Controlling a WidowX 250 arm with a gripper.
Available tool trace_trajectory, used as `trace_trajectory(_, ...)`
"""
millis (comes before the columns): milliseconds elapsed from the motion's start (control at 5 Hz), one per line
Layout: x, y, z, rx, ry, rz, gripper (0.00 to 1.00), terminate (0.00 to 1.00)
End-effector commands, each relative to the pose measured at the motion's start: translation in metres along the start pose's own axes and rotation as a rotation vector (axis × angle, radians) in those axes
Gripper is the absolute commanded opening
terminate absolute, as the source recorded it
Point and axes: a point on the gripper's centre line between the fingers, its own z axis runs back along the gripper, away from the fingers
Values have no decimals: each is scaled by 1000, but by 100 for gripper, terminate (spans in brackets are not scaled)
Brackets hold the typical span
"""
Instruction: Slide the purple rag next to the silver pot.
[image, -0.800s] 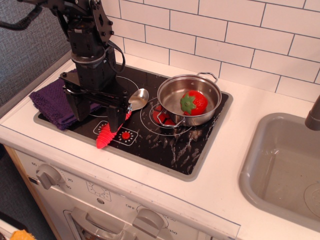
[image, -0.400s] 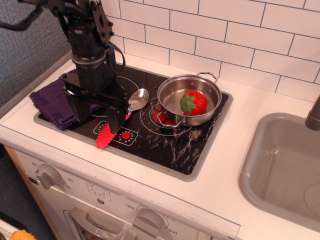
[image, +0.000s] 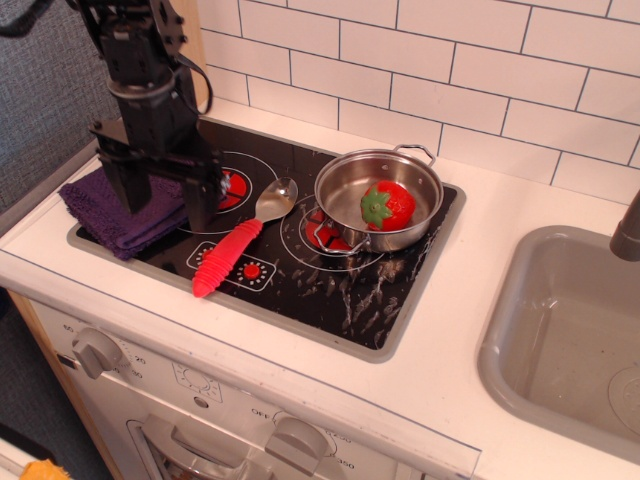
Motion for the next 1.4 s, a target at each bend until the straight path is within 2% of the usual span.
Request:
trace_trajectory(0, 32, 45, -11, 65, -48, -19, 100, 0)
trace_trajectory(200, 36, 53, -28, 75, -5, -41, 100, 0)
trace_trajectory(400, 29, 52, -50, 65, 59, -58, 100, 0)
trace_trajectory(600, 42, 44, -66, 60, 86, -47, 100, 0)
trace_trajectory(1000, 78, 11, -68, -104, 32, 76, 100, 0)
trace_trajectory(1200, 90, -9, -67, -158, 23, 77, 100, 0)
